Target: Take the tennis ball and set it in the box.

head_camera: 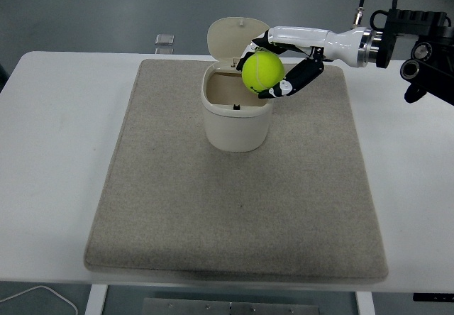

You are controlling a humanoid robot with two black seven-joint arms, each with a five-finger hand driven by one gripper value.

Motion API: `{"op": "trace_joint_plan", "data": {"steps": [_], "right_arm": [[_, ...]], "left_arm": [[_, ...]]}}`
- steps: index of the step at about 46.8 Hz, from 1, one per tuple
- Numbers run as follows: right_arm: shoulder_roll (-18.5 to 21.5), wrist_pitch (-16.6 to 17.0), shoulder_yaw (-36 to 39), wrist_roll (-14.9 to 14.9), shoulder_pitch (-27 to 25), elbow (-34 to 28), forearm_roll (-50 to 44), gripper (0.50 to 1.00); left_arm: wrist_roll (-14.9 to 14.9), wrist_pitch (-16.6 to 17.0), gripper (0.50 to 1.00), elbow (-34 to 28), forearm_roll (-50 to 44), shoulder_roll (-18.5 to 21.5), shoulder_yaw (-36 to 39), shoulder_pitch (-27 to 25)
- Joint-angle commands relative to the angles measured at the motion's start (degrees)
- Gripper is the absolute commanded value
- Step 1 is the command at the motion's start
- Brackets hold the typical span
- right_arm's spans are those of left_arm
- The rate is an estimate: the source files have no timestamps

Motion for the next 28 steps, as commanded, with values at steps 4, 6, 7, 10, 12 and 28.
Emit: {"op": "trace_joint_plan", "data": {"steps": [4,6,7,10,12,28], "right_arm": [[0.73,-1.34,0.00,-0.11,-0.05,-0.08,0.00,0.533],[1.17,-1.43,0.00,-0.11,0.04,-0.08,0.00,0.535],[1.35,-1.52,0.00,-0.11,0.04,-0.08,0.00,0.535],[1.52,-1.52,0.00,-0.11,0.04,-0.08,0.00,0.541],[1.53,-1.69,0.00,-0.11,-0.05,-0.16,0.00,0.558],[2.76,-2.66,-0.09,-0.03,-0.32,-1.40,0.00,0.721]], "left_arm": [[0.06,0.00,0.996,0.00,0.00,0.00,0.00,0.00],[-0.03,0.00,0.996,0.00,0.00,0.00,0.00,0.00],[0.06,0.00,0.996,0.00,0.00,0.00,0.00,0.00],[0.06,0.00,0.996,0.00,0.00,0.00,0.00,0.00],[-0.03,0.00,0.996,0.00,0.00,0.00,0.00,0.00],[0.06,0.00,0.996,0.09,0.00,0.00,0.00,0.00]]}}
